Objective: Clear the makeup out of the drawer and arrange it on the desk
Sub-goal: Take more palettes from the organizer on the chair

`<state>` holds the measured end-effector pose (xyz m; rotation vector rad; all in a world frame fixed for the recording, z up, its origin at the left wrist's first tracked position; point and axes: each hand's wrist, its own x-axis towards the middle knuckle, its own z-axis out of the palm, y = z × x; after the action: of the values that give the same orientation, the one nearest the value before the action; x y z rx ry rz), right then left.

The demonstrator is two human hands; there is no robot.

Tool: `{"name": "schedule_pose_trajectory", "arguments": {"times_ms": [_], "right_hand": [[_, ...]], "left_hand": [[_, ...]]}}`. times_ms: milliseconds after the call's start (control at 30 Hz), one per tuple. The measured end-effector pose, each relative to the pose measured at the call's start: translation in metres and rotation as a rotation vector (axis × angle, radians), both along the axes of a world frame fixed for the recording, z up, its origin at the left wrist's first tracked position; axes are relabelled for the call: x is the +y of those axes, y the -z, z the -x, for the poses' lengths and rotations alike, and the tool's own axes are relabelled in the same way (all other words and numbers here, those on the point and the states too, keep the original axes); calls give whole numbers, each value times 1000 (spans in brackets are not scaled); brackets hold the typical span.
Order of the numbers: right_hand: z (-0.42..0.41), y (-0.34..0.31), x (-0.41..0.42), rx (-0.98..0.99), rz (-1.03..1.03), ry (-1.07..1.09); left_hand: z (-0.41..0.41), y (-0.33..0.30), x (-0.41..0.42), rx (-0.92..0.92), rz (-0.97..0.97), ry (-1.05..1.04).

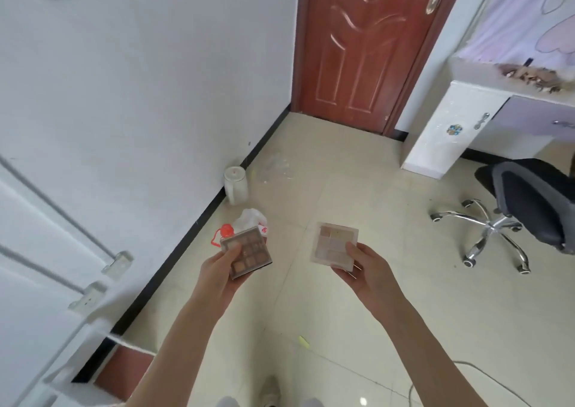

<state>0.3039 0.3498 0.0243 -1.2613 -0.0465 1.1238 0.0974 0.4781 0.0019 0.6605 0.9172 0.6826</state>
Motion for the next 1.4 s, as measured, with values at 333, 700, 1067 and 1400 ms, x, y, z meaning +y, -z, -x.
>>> {"name": "schedule_pose_trajectory", "arguments": {"times_ms": [333, 700, 1067, 1400], "right_hand": [[-150, 11, 64, 56, -16, 270], [-412, -3, 121, -11, -54, 415], [-607, 19, 160, 10, -11, 524], [-825, 19, 260, -23, 3, 590]], "left_hand": [[-203, -5, 91, 8, 43, 275], [-487, -14, 170, -45, 38, 436], [-711, 6, 227, -17, 91, 589], [-949, 17, 344, 9, 78, 624]]}}
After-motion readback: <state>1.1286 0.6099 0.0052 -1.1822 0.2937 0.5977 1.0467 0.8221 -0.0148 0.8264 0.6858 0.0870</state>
